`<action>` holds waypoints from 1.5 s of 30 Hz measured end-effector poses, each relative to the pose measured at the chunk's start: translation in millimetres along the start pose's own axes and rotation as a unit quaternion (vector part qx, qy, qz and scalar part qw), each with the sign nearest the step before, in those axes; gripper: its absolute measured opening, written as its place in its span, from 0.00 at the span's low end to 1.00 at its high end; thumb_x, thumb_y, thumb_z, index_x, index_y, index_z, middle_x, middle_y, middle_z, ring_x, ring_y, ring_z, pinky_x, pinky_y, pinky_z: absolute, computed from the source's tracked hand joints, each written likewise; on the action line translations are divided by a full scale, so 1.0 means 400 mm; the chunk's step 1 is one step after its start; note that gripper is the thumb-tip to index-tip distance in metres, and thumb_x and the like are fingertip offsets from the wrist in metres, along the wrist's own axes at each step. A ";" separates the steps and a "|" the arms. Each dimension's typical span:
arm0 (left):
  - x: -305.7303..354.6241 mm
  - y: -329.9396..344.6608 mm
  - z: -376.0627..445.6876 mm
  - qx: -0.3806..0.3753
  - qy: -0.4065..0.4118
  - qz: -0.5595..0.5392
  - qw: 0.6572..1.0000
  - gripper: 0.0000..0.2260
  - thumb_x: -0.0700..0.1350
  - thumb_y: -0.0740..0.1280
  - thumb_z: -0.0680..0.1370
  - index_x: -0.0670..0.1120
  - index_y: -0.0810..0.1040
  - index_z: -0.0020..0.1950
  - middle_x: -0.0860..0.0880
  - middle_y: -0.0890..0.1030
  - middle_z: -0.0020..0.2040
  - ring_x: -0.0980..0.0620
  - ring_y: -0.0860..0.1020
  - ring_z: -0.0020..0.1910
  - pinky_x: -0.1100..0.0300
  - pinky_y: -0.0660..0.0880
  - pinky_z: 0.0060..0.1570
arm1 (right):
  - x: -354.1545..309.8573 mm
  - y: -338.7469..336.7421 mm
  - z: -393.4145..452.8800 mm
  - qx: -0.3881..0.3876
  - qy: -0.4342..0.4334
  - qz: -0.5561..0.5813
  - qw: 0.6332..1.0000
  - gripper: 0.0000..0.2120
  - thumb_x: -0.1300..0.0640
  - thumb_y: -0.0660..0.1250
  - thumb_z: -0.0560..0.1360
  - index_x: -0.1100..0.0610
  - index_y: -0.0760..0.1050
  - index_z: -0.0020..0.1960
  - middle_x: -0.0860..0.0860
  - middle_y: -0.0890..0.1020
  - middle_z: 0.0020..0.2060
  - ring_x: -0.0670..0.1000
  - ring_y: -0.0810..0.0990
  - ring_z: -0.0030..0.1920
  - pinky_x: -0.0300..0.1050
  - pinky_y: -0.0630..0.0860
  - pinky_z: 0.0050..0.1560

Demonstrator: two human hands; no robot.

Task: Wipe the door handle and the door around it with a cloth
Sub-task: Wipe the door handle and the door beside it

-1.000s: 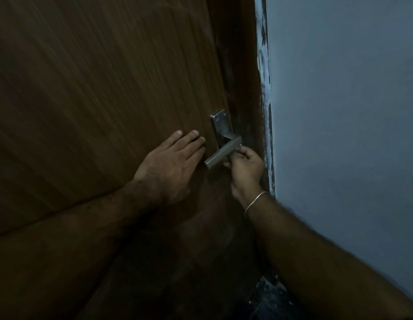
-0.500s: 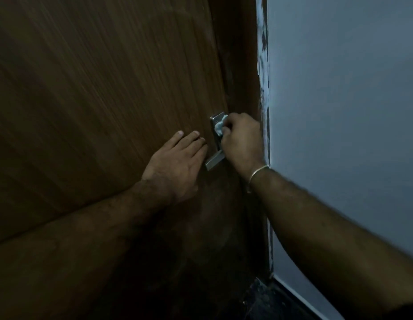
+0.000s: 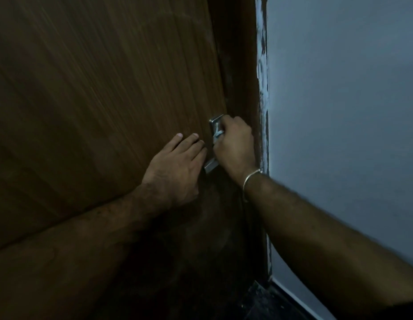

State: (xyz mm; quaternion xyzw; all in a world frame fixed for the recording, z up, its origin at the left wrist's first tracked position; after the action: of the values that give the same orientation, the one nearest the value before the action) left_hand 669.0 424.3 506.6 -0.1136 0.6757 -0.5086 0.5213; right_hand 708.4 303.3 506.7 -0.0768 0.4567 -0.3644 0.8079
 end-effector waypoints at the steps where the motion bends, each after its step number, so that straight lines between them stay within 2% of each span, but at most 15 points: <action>1: 0.000 0.001 0.001 -0.005 -0.003 -0.002 1.000 0.36 0.61 0.60 0.76 0.48 0.51 0.79 0.47 0.51 0.80 0.48 0.45 0.78 0.52 0.35 0.68 | -0.005 0.005 -0.002 -0.013 -0.021 -0.005 1.000 0.14 0.64 0.69 0.73 0.58 0.76 0.58 0.54 0.78 0.54 0.54 0.78 0.54 0.49 0.79 0.56; 5: -0.001 -0.001 0.000 -0.016 0.001 -0.007 1.000 0.36 0.61 0.60 0.77 0.48 0.50 0.79 0.47 0.49 0.80 0.48 0.43 0.78 0.52 0.34 0.68 | 0.012 -0.004 0.027 -0.043 -0.004 -0.022 0.999 0.16 0.61 0.71 0.72 0.57 0.76 0.59 0.55 0.78 0.57 0.56 0.79 0.57 0.51 0.79 0.58; 7: -0.005 -0.007 -0.001 -0.024 -0.004 -0.006 1.000 0.36 0.61 0.59 0.77 0.48 0.49 0.79 0.48 0.49 0.80 0.49 0.43 0.78 0.52 0.34 0.70 | -0.002 -0.011 0.040 -0.113 -0.058 -0.084 0.988 0.17 0.61 0.70 0.73 0.57 0.75 0.61 0.55 0.77 0.56 0.56 0.78 0.56 0.50 0.78 0.57; 9: -0.007 -0.008 -0.010 -0.039 0.006 0.001 0.999 0.36 0.60 0.59 0.77 0.48 0.48 0.79 0.47 0.48 0.80 0.49 0.42 0.79 0.51 0.35 0.72 | -0.046 -0.040 0.048 -0.162 -0.175 -0.191 0.952 0.13 0.60 0.69 0.75 0.58 0.76 0.59 0.56 0.77 0.53 0.57 0.78 0.53 0.49 0.77 0.52; 13: -0.007 -0.004 -0.014 -0.035 -0.002 0.006 0.999 0.37 0.60 0.59 0.77 0.47 0.47 0.79 0.47 0.46 0.80 0.49 0.41 0.78 0.52 0.34 0.71 | -0.189 -0.151 0.160 -0.010 -0.373 -0.359 0.855 0.07 0.61 0.68 0.75 0.65 0.76 0.45 0.62 0.77 0.44 0.62 0.74 0.47 0.52 0.67 0.44; 19: -0.005 -0.008 -0.012 -0.034 -0.007 0.002 0.999 0.38 0.60 0.60 0.76 0.47 0.48 0.79 0.47 0.48 0.80 0.49 0.43 0.79 0.50 0.37 0.73 | -0.074 -0.026 0.046 -0.197 -0.370 -0.528 0.739 0.09 0.56 0.65 0.77 0.59 0.76 0.55 0.58 0.73 0.60 0.58 0.69 0.61 0.53 0.69 0.59; 22: -0.001 0.001 -0.014 -0.031 -0.003 0.012 0.999 0.38 0.61 0.60 0.76 0.47 0.48 0.79 0.47 0.47 0.80 0.48 0.42 0.79 0.50 0.36 0.73 | -0.081 -0.031 0.065 -0.184 -0.423 -0.531 0.711 0.09 0.57 0.67 0.74 0.59 0.79 0.52 0.58 0.76 0.60 0.59 0.69 0.62 0.55 0.68 0.61; 26: -0.005 0.010 -0.012 -0.033 -0.007 0.029 0.999 0.39 0.62 0.60 0.76 0.47 0.46 0.79 0.47 0.46 0.81 0.48 0.42 0.78 0.50 0.36 0.72 | -0.118 -0.078 0.135 -0.065 -0.439 -0.495 0.747 0.21 0.57 0.49 0.76 0.64 0.79 0.49 0.61 0.79 0.55 0.62 0.71 0.64 0.58 0.62 0.69; 31: -0.007 0.007 -0.008 -0.054 -0.001 0.026 0.998 0.39 0.62 0.60 0.76 0.47 0.45 0.79 0.47 0.45 0.80 0.48 0.41 0.78 0.49 0.36 0.73 | 0.014 -0.047 0.018 -0.178 -0.412 -0.588 0.673 0.17 0.57 0.60 0.78 0.60 0.72 0.66 0.60 0.67 0.71 0.61 0.59 0.75 0.60 0.49 0.76; 33: -0.007 0.006 -0.011 -0.051 0.002 0.028 0.998 0.39 0.62 0.59 0.77 0.47 0.46 0.79 0.47 0.45 0.80 0.48 0.41 0.78 0.49 0.36 0.73 | -0.048 -0.068 0.063 -0.124 -0.433 -0.549 0.704 0.15 0.57 0.60 0.78 0.61 0.75 0.61 0.60 0.73 0.68 0.61 0.59 0.76 0.61 0.47 0.76; 35: -0.004 0.006 -0.012 -0.031 0.001 0.029 0.999 0.38 0.62 0.59 0.77 0.46 0.46 0.79 0.46 0.45 0.80 0.48 0.41 0.78 0.49 0.36 0.73 | -0.112 -0.110 0.122 -0.048 -0.425 -0.496 0.755 0.21 0.56 0.50 0.80 0.66 0.76 0.59 0.62 0.76 0.65 0.60 0.59 0.76 0.62 0.46 0.76; 37: -0.004 0.009 -0.012 -0.027 -0.005 0.036 0.999 0.39 0.62 0.59 0.77 0.46 0.46 0.79 0.46 0.45 0.80 0.48 0.41 0.78 0.49 0.36 0.72 | -0.136 -0.144 0.155 -0.003 -0.402 -0.472 0.785 0.25 0.55 0.43 0.81 0.69 0.69 0.66 0.63 0.69 0.71 0.59 0.55 0.78 0.62 0.42 0.75; 40: -0.003 0.017 -0.014 -0.036 0.000 0.054 0.998 0.40 0.63 0.60 0.76 0.46 0.46 0.79 0.46 0.45 0.80 0.47 0.41 0.78 0.50 0.34 0.70 | -0.120 -0.159 0.158 0.009 -0.377 -0.462 0.803 0.24 0.54 0.49 0.82 0.65 0.59 0.74 0.60 0.56 0.78 0.57 0.49 0.79 0.62 0.41 0.75; 43: -0.005 0.015 -0.012 -0.023 0.005 0.058 0.998 0.40 0.63 0.59 0.76 0.47 0.45 0.79 0.47 0.44 0.80 0.47 0.40 0.78 0.51 0.32 0.68 | -0.063 -0.121 0.106 -0.028 -0.401 -0.462 0.791 0.24 0.54 0.48 0.82 0.66 0.60 0.74 0.60 0.54 0.78 0.57 0.49 0.79 0.61 0.41 0.76; 45: -0.009 0.016 -0.014 -0.023 0.004 0.064 0.998 0.39 0.63 0.59 0.76 0.47 0.45 0.79 0.47 0.44 0.80 0.48 0.41 0.78 0.51 0.33 0.68 | 0.013 -0.079 0.039 -0.064 -0.430 -0.500 0.749 0.24 0.54 0.47 0.80 0.65 0.62 0.72 0.61 0.53 0.78 0.59 0.48 0.79 0.62 0.40 0.76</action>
State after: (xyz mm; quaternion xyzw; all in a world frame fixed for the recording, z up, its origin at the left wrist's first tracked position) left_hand 668.3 432.9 503.1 -0.0804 0.6956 -0.4589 0.5469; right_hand 706.2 273.9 526.7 -0.4939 -0.0206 -0.6146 0.6148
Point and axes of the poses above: each hand's wrist, its own z-axis towards the middle knuckle, its own y-axis out of the palm, x = y × z, the point moved 7 cm from there along z, towards the middle knuckle
